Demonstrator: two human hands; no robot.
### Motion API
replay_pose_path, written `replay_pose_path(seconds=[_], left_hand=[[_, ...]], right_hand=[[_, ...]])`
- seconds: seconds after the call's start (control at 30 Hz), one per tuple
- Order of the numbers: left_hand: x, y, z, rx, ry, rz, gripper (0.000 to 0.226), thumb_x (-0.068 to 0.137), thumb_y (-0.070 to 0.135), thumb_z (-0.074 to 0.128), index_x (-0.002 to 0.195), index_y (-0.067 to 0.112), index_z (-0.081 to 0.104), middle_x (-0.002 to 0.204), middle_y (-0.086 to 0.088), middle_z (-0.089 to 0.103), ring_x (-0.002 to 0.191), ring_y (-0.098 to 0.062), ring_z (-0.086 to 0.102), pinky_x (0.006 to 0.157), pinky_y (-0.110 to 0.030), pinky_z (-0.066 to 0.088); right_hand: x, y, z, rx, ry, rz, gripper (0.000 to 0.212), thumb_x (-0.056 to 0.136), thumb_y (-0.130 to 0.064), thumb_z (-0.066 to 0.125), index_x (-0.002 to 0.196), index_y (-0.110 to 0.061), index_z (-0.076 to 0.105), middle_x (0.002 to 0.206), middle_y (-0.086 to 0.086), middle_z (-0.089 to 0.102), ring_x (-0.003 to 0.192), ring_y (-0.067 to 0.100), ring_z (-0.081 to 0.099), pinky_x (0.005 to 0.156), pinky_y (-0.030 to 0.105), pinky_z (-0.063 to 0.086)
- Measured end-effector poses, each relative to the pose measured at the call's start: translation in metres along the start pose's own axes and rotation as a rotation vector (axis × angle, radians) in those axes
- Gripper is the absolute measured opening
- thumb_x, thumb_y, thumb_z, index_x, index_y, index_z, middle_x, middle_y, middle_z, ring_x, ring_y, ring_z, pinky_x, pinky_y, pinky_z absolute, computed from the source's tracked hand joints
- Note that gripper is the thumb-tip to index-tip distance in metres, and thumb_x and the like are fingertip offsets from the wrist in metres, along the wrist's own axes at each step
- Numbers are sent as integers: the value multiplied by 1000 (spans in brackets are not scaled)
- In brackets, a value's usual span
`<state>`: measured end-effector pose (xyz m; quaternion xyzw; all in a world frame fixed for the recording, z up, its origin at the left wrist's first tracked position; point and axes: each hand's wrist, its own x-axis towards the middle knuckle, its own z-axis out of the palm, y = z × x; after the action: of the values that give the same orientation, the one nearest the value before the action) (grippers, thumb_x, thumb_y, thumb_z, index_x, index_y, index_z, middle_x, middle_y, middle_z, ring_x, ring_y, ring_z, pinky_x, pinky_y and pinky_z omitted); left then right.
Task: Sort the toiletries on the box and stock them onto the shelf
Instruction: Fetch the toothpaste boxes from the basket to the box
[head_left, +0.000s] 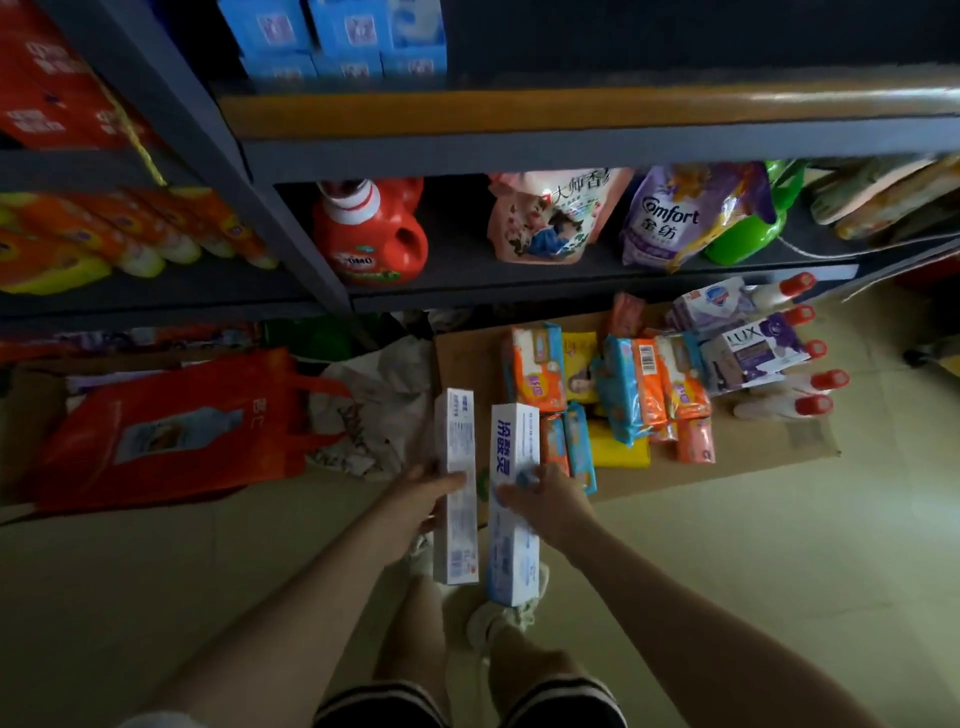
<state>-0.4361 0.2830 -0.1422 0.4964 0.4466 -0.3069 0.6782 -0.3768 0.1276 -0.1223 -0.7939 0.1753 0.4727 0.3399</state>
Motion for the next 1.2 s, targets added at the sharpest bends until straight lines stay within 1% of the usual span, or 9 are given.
replay_pose_path(seconds=[0.07, 0.2, 0.43, 0.63, 0.77, 0.9, 1.0, 1.1, 1.2], left_hand=[[26, -20, 3, 21, 50, 28, 33, 87, 18, 63, 119, 15, 56, 108, -9, 67, 94, -24, 65, 71, -37, 54], [70, -50, 12, 153, 265, 148, 50, 80, 25, 71, 123, 15, 50, 117, -4, 63, 100, -24, 63, 87, -48, 52], [93, -74, 28, 310, 464, 219, 54, 70, 39, 76, 114, 20, 50, 101, 6, 63, 87, -15, 62, 71, -31, 49], [103, -68, 36, 388, 460, 357, 58, 77, 33, 72, 124, 14, 44, 119, -3, 59, 101, -21, 61, 80, -37, 52], [97, -59, 34, 545, 357, 347, 61, 85, 14, 62, 138, 13, 32, 137, -7, 46, 115, -21, 55, 84, -27, 47], [72, -42, 24, 617, 199, 263, 54, 88, 21, 58, 138, 22, 36, 133, 2, 53, 114, -16, 56, 85, -26, 47], [37, -11, 19, 714, 178, 295, 44, 92, 22, 54, 134, 17, 42, 132, 1, 53, 116, -16, 54, 87, -25, 44], [-12, 37, 11, 747, 214, 418, 42, 95, 24, 50, 135, 14, 42, 134, -1, 51, 118, -16, 52, 91, -24, 42], [-61, 97, -5, 737, 317, 641, 38, 95, 21, 51, 131, 15, 47, 126, 0, 56, 107, -12, 57, 82, -16, 42]], right_hand=[[23, 7, 12, -153, 22, 9, 43, 76, -40, 68, 105, -12, 53, 91, 1, 61, 79, 18, 63, 66, 35, 57], [51, 21, 27, -499, 120, -73, 56, 82, -45, 60, 119, -7, 41, 111, 8, 60, 106, 32, 59, 77, 36, 48], [70, 24, 37, -681, 198, -190, 58, 88, -43, 58, 125, -5, 35, 117, 10, 58, 110, 32, 59, 78, 36, 49], [73, 19, 34, -721, 206, -314, 48, 99, -13, 40, 140, 1, 20, 137, 17, 40, 119, 29, 52, 86, 32, 48], [59, 13, 7, -642, 134, -482, 36, 95, -5, 40, 131, -7, 41, 132, 14, 46, 114, 29, 52, 85, 33, 45], [38, -3, -30, -514, 98, -609, 23, 93, -7, 46, 110, -9, 61, 108, 10, 66, 97, 25, 61, 77, 27, 46], [9, -38, -52, -329, 136, -723, 17, 91, -5, 49, 97, -13, 63, 89, 6, 69, 83, 23, 65, 77, 39, 52], [-30, -92, -68, -180, 216, -909, 22, 88, 0, 51, 88, -19, 60, 73, -14, 61, 69, -2, 60, 66, 19, 47], [-65, -155, -76, -45, 325, -1070, 22, 87, -1, 51, 87, -21, 60, 76, -10, 62, 70, -1, 57, 66, 9, 42]])
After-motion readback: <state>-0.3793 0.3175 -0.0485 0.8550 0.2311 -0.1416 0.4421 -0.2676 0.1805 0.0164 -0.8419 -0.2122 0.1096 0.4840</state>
